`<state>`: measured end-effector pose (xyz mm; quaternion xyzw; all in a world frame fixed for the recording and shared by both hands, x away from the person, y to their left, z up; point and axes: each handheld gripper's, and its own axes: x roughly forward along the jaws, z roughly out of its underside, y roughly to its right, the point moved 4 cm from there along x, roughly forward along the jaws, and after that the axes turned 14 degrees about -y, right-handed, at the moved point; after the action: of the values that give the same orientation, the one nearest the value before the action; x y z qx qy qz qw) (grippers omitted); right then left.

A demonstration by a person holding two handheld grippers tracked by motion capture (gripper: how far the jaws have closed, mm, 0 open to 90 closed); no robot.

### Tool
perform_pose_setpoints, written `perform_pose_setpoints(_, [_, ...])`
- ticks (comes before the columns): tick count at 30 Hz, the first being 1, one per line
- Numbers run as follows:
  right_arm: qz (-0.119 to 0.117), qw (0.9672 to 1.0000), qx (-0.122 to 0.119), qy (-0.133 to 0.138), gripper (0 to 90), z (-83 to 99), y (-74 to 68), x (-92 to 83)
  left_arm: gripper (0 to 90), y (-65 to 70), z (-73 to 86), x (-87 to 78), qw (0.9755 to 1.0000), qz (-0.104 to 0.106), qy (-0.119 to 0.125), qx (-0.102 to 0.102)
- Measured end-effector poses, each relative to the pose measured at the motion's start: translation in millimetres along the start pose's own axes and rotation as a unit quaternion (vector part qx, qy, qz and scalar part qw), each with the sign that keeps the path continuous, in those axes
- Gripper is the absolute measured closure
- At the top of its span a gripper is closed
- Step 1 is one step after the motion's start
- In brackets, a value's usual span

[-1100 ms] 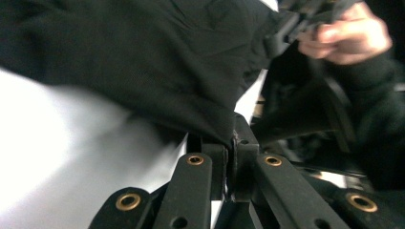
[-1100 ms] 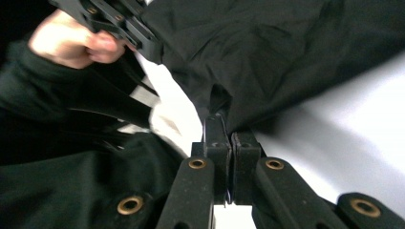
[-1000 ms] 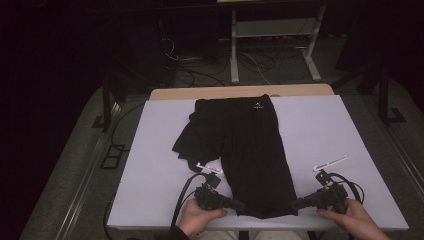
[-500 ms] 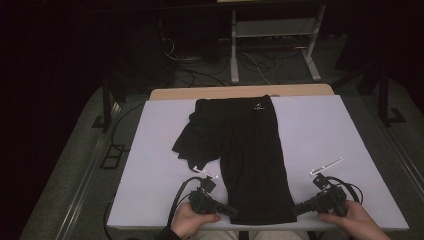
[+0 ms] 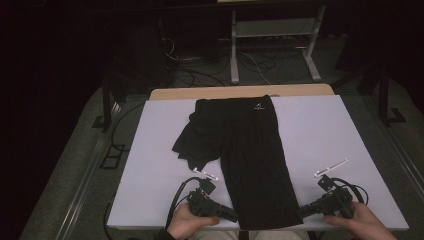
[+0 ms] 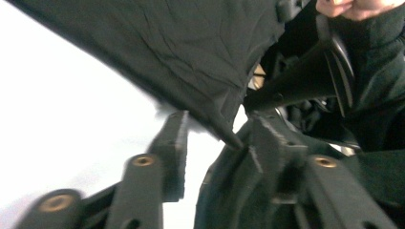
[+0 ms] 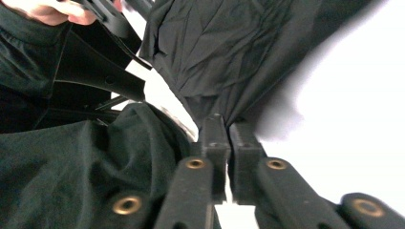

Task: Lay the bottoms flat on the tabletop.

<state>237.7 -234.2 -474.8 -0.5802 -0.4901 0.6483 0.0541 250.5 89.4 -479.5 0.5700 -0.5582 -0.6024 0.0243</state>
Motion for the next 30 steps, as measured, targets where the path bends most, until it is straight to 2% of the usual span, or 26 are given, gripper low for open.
perform_pose_setpoints(1, [0.000,1.0000,0.000,0.000,81.1,0.0,0.0,0.0,49.2,0.0,0.0,0.0,1.0000,0.000,0.000,0.000])
perform_pose_setpoints(3, [0.013,0.9999,-0.004,0.005,78.3,0.6,-1.9,-1.9,45.6,-0.2,0.9,-7.7,0.9997,-0.021,0.013,0.004])
perform_pose_setpoints(5, [0.029,0.9995,-0.009,0.012,73.0,0.3,-4.0,-4.1,41.6,-1.7,1.5,-15.3,0.9993,-0.028,0.025,0.006])
perform_pose_setpoints(9, [0.066,0.9969,-0.030,0.029,57.6,-4.6,-9.4,-7.9,35.2,-5.0,1.6,-30.9,0.9970,-0.053,0.055,0.012])
perform_pose_setpoints(10, [0.079,0.9954,-0.040,0.037,50.9,-9.1,-11.8,-10.3,33.7,-5.6,1.5,-34.6,0.9962,-0.060,0.060,0.016])
perform_pose_setpoints(11, [0.085,0.9944,-0.044,0.043,46.4,-12.1,-13.1,-11.5,31.8,-5.7,1.3,-41.2,0.9943,-0.077,0.070,0.023])
perform_pose_setpoints(12, [0.085,0.9944,-0.044,0.043,46.4,-12.1,-13.1,-11.5,30.7,-5.7,1.3,-41.2,0.9943,-0.077,0.070,0.023])
perform_pose_setpoints(14, [0.093,0.9930,-0.051,0.052,37.5,-17.7,-16.0,-14.2,30.1,-5.6,0.9,-47.1,0.9930,-0.086,0.075,0.030])
perform_pose_setpoints(16, [0.095,0.9922,-0.055,0.059,29.4,-23.1,-18.5,-16.6,27.9,-5.7,0.6,-53.1,0.9907,-0.100,0.085,0.037])
perform_pose_setpoints(18, [0.101,0.9912,-0.055,0.065,19.7,-28.4,-20.8,-18.8,26.3,-6.4,0.3,-57.6,0.9896,-0.105,0.089,0.041])
perform_pose_setpoints(20, [0.105,0.9901,-0.056,0.074,14.2,-34.0,-22.1,-21.2,24.3,-7.5,0.0,-60.9,0.9887,-0.108,0.094,0.042])
perform_pose_setpoints(24, [0.108,0.9888,-0.059,0.084,8.1,-45.5,-24.5,-24.0,20.4,-9.7,-0.4,-65.8,0.9876,-0.108,0.103,0.048])
perform_pose_setpoints(30, [0.122,0.9850,-0.076,0.095,0.5,-63.5,-29.2,-25.6,13.4,-10.7,-2.4,-77.0,0.9848,-0.122,0.112,0.053])
